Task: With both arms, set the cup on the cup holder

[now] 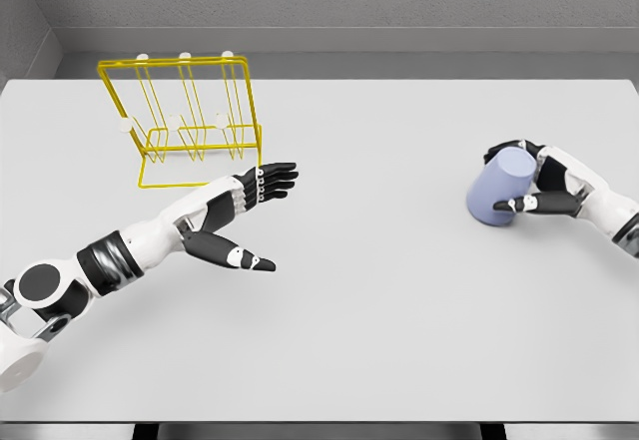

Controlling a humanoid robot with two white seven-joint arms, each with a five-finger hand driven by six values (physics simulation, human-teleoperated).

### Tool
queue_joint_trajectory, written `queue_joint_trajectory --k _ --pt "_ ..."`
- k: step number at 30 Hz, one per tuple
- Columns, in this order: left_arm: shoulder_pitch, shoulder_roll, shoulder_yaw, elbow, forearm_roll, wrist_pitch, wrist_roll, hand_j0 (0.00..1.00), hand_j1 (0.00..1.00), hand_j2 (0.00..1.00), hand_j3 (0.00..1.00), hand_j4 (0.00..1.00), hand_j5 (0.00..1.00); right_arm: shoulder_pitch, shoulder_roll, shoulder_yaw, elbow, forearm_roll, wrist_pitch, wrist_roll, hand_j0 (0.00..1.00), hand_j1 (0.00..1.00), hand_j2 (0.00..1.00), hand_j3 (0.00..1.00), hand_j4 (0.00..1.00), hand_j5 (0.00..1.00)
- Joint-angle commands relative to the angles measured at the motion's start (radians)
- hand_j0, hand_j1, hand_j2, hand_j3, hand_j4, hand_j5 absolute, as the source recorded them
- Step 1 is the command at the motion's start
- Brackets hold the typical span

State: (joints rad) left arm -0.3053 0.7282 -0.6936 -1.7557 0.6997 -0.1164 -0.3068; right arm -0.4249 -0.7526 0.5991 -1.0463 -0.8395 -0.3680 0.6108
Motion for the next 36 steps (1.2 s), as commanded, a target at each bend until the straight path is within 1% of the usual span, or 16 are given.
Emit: queue_joint_trajectory --k 1,4,6,10,11,16,18,20,22,24,25,28,30,31,34,36 --pt "0.000 0.002 0.002 0.001 0.004 -0.003 0.000 1.00 1.00 1.00 1.00 1.00 1.00 0.000 -0.002 -0.004 -0.023 -0.007 0.000 0.000 0.59 0.59 0.59 0.59 0.59 0.59" --pt "0.002 0.004 0.005 -0.001 0.003 -0.003 0.000 1.00 1.00 1.00 1.00 1.00 1.00 -0.009 -0.001 -0.004 -0.040 -0.006 0.000 0.000 0.59 0.59 0.59 0.59 0.59 0.59" --pt "0.002 0.028 0.002 -0.001 0.004 -0.005 -0.002 1.00 1.00 1.00 1.00 1.00 1.00 -0.011 0.001 -0.004 -0.057 -0.006 0.000 0.000 0.59 0.59 0.59 0.59 0.59 0.59" --pt "0.003 0.028 0.006 -0.002 0.004 -0.005 -0.002 1.00 1.00 1.00 1.00 1.00 1.00 -0.011 0.010 -0.001 -0.072 -0.006 -0.002 0.000 0.59 0.59 0.59 0.59 0.59 0.59" --pt "0.005 0.028 0.006 -0.004 0.004 -0.005 -0.002 1.00 1.00 1.00 1.00 1.00 1.00 -0.009 0.019 -0.001 -0.084 -0.006 -0.002 0.000 0.59 0.59 0.59 0.59 0.59 0.59" --pt "0.034 0.034 0.009 -0.004 0.004 -0.011 0.000 1.00 1.00 1.00 1.00 1.00 1.00 -0.008 0.022 0.007 -0.153 -0.004 0.000 0.000 0.59 0.59 0.59 0.59 0.59 0.59" --pt "0.035 0.037 0.011 -0.002 0.004 -0.011 0.000 1.00 1.00 1.00 1.00 1.00 1.00 -0.006 0.024 0.008 -0.179 -0.004 0.001 0.000 0.59 0.59 0.59 0.59 0.59 0.59" --pt "0.035 0.068 0.011 -0.001 0.004 -0.012 0.000 1.00 1.00 1.00 1.00 1.00 1.00 -0.006 0.036 0.008 -0.193 -0.003 0.000 0.000 0.59 0.59 0.59 0.59 0.59 0.59" --pt "0.051 0.070 0.020 -0.001 0.004 -0.011 -0.002 1.00 1.00 1.00 1.00 1.00 1.00 -0.005 0.042 0.010 -0.219 -0.003 0.000 0.000 0.59 0.59 0.59 0.59 0.59 0.59" --pt "0.051 0.073 0.022 0.004 0.003 -0.011 -0.002 1.00 1.00 1.00 1.00 1.00 1.00 -0.005 0.050 0.014 -0.239 -0.003 0.001 0.000 0.59 0.59 0.59 0.59 0.59 0.59" --pt "0.052 0.091 0.029 0.004 0.003 -0.011 -0.002 1.00 1.00 1.00 1.00 1.00 1.00 -0.009 0.052 0.027 -0.242 -0.001 0.001 0.000 0.59 0.59 0.59 0.59 0.59 0.59" --pt "0.057 0.094 0.046 0.013 -0.003 -0.011 -0.002 1.00 1.00 1.00 1.00 1.00 1.00 -0.020 0.071 0.045 -0.253 0.000 0.003 0.000 0.59 0.59 0.59 0.59 0.59 0.59" --pt "0.057 0.080 0.046 0.024 -0.005 -0.011 -0.002 1.00 1.00 1.00 1.00 1.00 1.00 -0.028 0.084 0.067 -0.253 0.002 0.004 0.000 0.59 0.59 0.59 0.59 0.59 0.59" --pt "0.057 0.077 0.045 0.028 -0.005 -0.011 -0.002 1.00 1.00 1.00 1.00 1.00 1.00 -0.034 0.085 0.091 -0.251 0.004 0.004 0.000 0.59 0.59 0.59 0.59 0.59 0.59" --pt "0.067 0.053 0.049 0.032 -0.005 -0.014 0.000 1.00 1.00 1.00 1.00 1.00 1.00 -0.040 0.104 0.117 -0.251 0.036 0.004 0.000 0.59 0.59 0.59 0.59 0.59 0.59" --pt "0.072 0.051 0.046 0.038 -0.005 -0.072 0.000 1.00 1.00 1.00 1.00 1.00 1.00 -0.040 0.107 0.130 -0.251 0.057 0.014 0.000 0.59 0.59 0.59 0.59 0.59 0.59"
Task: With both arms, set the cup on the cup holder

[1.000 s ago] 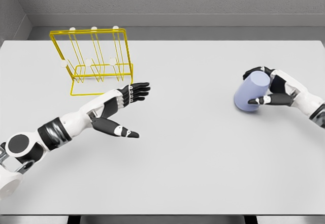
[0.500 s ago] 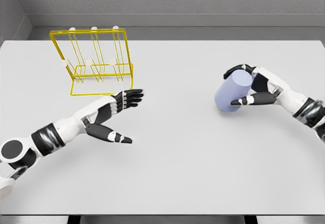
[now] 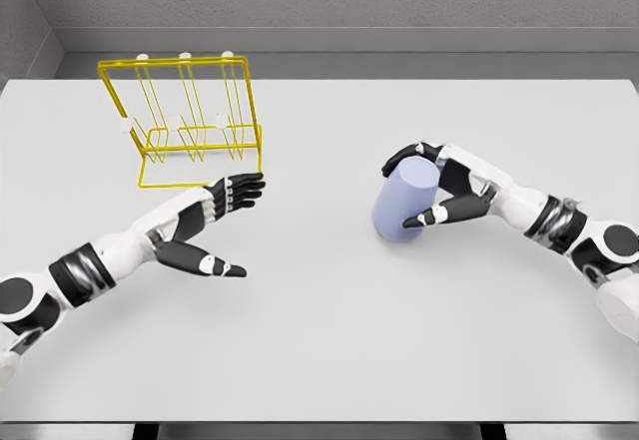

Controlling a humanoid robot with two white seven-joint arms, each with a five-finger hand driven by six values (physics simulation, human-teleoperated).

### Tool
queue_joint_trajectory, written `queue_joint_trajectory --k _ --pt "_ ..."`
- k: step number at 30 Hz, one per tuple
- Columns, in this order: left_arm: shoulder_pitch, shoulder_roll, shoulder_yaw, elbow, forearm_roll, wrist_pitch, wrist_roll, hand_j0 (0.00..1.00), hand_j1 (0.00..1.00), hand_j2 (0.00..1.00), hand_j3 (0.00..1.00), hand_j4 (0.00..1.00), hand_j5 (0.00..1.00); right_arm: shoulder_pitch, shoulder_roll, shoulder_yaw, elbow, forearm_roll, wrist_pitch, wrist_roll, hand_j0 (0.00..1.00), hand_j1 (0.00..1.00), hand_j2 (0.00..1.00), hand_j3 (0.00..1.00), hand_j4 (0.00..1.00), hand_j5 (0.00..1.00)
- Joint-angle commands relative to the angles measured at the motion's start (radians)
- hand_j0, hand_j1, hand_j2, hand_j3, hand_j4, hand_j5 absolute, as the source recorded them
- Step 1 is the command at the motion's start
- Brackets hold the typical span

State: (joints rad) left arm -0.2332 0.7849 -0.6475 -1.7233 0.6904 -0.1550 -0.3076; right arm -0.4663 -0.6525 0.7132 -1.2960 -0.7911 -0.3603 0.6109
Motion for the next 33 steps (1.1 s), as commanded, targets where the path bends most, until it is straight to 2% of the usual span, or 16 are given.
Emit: queue_joint_trajectory --k 1,7,12,16,19,24,27,29,30,33 --pt "0.002 -0.006 0.000 0.005 -0.002 -0.040 -0.001 1.00 1.00 1.00 1.00 1.00 1.00 0.000 0.022 0.017 -0.002 0.012 0.012 0.000 0.59 0.59 0.59 0.59 0.59 0.59" --pt "0.006 -0.007 0.002 0.005 -0.015 -0.063 0.001 1.00 1.00 1.00 1.00 1.00 1.00 -0.014 0.040 0.026 -0.006 0.016 0.014 0.000 0.58 0.58 0.58 0.58 0.58 0.58" --pt "0.006 -0.065 0.002 0.041 -0.022 -0.063 0.001 1.00 1.00 1.00 1.00 1.00 1.00 -0.021 0.057 0.029 -0.022 0.016 0.014 0.000 0.57 0.57 0.57 0.57 0.57 0.57" --pt "0.006 -0.064 0.005 0.045 -0.022 -0.061 0.001 1.00 1.00 1.00 1.00 1.00 1.00 -0.028 0.076 0.042 -0.019 0.020 0.021 0.000 0.57 0.57 0.57 0.57 0.57 0.57" --pt "0.005 -0.073 0.022 0.079 -0.023 -0.063 0.001 1.00 1.00 1.00 1.00 1.00 1.00 -0.037 0.093 0.043 -0.017 0.041 0.052 0.000 0.57 0.57 0.57 0.57 0.57 0.57" --pt "0.002 -0.107 0.035 0.116 -0.023 -0.063 0.001 1.00 1.00 1.00 1.00 1.00 1.00 -0.041 0.103 0.043 -0.017 0.044 0.052 0.000 0.58 0.58 0.58 0.58 0.58 0.58" --pt "0.003 -0.107 0.035 0.114 -0.022 -0.064 0.001 1.00 1.00 1.00 1.00 1.00 1.00 -0.048 0.103 0.042 -0.017 0.052 0.052 0.000 0.67 0.67 0.67 0.67 0.67 0.67" --pt "0.003 -0.108 0.034 0.114 -0.023 -0.064 0.001 1.00 1.00 1.00 1.00 1.00 1.00 -0.048 0.103 0.042 -0.019 0.076 0.052 0.000 0.85 0.85 0.85 0.85 0.85 0.85" --pt "0.003 -0.108 0.034 0.114 -0.023 -0.063 0.001 1.00 1.00 1.00 1.00 1.00 1.00 -0.048 0.105 0.042 -0.017 0.085 0.050 0.000 0.90 0.90 0.90 0.90 0.90 0.90" --pt "0.005 -0.119 0.034 0.113 -0.023 -0.061 0.001 1.00 1.00 1.00 1.00 1.00 1.00 -0.049 0.105 0.042 -0.017 0.089 0.052 0.000 0.93 0.93 0.93 0.93 0.93 0.93"
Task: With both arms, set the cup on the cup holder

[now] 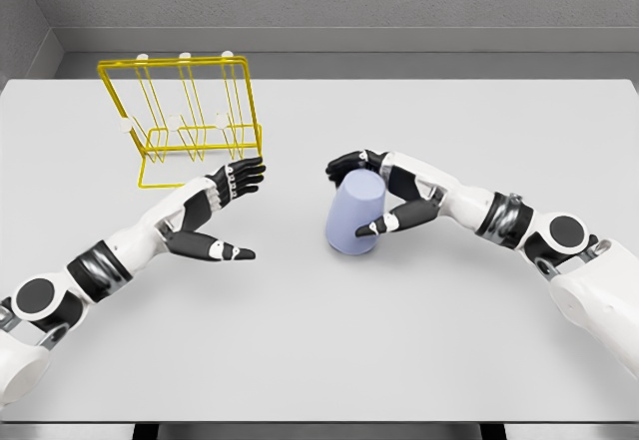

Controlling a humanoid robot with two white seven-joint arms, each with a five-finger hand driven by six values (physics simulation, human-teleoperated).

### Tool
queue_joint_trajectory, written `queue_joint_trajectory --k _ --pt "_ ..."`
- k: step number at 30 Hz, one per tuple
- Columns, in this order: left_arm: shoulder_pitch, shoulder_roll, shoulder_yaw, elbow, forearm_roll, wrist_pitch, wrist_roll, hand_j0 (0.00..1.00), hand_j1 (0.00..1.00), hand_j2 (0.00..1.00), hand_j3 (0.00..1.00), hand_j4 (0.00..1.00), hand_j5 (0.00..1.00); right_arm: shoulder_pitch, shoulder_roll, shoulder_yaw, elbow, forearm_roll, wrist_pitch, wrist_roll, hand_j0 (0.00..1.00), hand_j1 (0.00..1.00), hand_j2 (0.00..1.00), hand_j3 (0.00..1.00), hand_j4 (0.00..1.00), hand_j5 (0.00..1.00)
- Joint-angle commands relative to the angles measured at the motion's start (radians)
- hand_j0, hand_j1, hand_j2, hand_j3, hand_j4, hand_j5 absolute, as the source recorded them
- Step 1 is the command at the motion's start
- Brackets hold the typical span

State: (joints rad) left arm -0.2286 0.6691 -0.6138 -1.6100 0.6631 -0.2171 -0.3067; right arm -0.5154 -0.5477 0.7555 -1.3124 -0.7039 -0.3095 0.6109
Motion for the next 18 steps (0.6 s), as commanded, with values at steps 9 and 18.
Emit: queue_joint_trajectory --k 9,18 --pt "0.002 -0.002 0.017 -0.002 -0.003 0.013 0.001 1.00 1.00 1.00 1.00 1.00 1.00 -0.017 -0.008 -0.004 -0.001 0.004 0.001 0.000 0.97 0.97 0.97 0.97 0.97 0.97" --pt "0.011 -0.011 0.016 -0.005 -0.017 0.012 -0.006 1.00 1.00 1.00 1.00 1.00 1.00 -0.043 -0.106 0.001 -0.005 0.004 -0.002 0.000 1.00 1.00 1.00 1.00 1.00 1.00"
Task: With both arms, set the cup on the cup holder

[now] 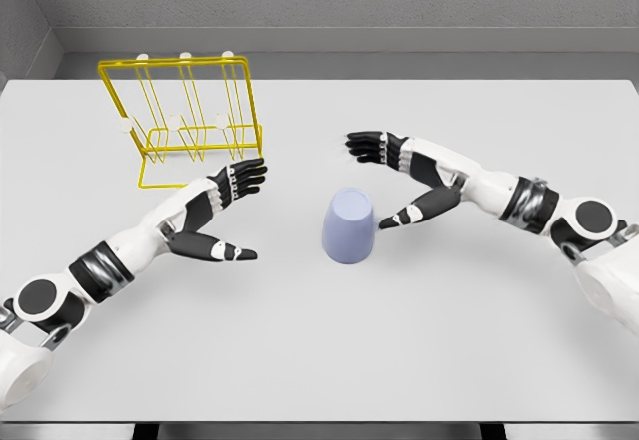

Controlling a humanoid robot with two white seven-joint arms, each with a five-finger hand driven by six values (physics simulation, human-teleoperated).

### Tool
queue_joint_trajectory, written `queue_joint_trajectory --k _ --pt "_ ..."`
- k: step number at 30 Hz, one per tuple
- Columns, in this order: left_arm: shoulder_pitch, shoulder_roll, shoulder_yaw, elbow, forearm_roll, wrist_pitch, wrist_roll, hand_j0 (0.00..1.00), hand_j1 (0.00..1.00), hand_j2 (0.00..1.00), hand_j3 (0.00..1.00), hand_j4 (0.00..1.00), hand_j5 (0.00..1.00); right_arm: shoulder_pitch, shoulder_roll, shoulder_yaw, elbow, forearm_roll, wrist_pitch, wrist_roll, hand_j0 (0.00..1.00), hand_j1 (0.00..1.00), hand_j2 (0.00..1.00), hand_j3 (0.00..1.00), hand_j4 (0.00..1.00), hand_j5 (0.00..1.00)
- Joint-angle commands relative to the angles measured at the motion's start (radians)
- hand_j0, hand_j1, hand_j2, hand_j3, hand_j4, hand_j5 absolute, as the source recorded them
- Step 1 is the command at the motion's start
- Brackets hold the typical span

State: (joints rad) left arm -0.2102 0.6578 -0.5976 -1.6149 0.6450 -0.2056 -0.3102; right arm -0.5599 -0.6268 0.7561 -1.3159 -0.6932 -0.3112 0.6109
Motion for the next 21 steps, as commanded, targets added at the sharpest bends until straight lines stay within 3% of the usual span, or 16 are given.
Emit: queue_joint_trajectory --k 1,5,7,8,15,18,21 --pt "0.003 -0.001 -0.001 -0.008 0.001 0.000 -0.003 1.00 1.00 1.00 1.00 1.00 1.00 0.000 -0.047 0.000 -0.002 -0.006 -0.002 0.000 1.00 1.00 1.00 1.00 1.00 1.00" --pt "0.003 -0.003 0.001 -0.008 -0.001 0.002 -0.003 1.00 1.00 1.00 1.00 1.00 1.00 -0.032 -0.102 -0.001 0.000 -0.006 -0.002 0.000 1.00 1.00 1.00 1.00 1.00 1.00" --pt "0.000 -0.069 0.002 0.007 -0.047 0.003 0.002 1.00 1.00 1.00 1.00 1.00 1.00 -0.044 -0.139 -0.003 0.000 -0.006 -0.003 0.000 1.00 1.00 1.00 1.00 1.00 1.00" --pt "-0.005 -0.119 0.004 0.035 -0.091 0.002 0.003 1.00 1.00 1.00 1.00 1.00 1.00 -0.061 -0.143 -0.004 0.006 -0.008 -0.003 0.000 1.00 1.00 1.00 1.00 1.00 1.00" --pt "-0.021 -0.231 0.022 0.167 -0.120 -0.011 0.000 1.00 1.00 1.00 1.00 1.00 1.00 -0.092 -0.195 -0.014 0.006 -0.008 -0.009 0.000 1.00 1.00 1.00 1.00 1.00 1.00" --pt "-0.025 -0.257 0.021 0.236 -0.120 -0.126 0.003 1.00 1.00 1.00 1.00 1.00 1.00 -0.112 -0.202 -0.026 0.001 -0.008 -0.009 0.000 1.00 1.00 1.00 1.00 1.00 1.00" --pt "-0.028 -0.276 0.015 0.239 -0.145 -0.126 0.003 1.00 1.00 1.00 1.00 1.00 1.00 -0.117 -0.208 -0.026 0.001 -0.006 -0.011 0.000 1.00 1.00 1.00 1.00 1.00 1.00"
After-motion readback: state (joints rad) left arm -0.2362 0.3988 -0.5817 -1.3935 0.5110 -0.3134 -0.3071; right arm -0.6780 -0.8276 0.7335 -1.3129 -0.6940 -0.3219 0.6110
